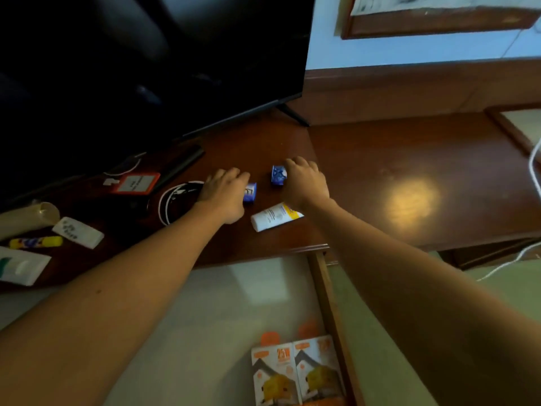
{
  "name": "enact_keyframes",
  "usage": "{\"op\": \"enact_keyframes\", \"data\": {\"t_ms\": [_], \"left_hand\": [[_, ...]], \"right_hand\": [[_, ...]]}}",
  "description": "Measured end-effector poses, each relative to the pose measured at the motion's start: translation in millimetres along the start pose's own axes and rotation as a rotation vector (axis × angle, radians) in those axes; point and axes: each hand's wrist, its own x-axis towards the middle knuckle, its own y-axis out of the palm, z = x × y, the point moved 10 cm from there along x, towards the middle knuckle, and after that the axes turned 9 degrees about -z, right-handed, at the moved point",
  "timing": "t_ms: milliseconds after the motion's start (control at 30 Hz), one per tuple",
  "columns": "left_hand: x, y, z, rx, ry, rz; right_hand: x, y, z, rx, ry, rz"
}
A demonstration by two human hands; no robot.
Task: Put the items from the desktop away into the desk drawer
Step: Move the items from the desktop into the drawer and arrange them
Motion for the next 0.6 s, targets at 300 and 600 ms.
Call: {"op": "enact_keyframes", "data": {"t_ms": [300,600], "left_hand": [[21,11,-9,0.094,0.061,0.076],[-18,-27,-16,-0.014,0.023,-0.099]], "right_hand": [[35,37,-8,-0.219,-0.016,0.24],[-25,-15,5,-0.099,-0.056,-0.008]]}}
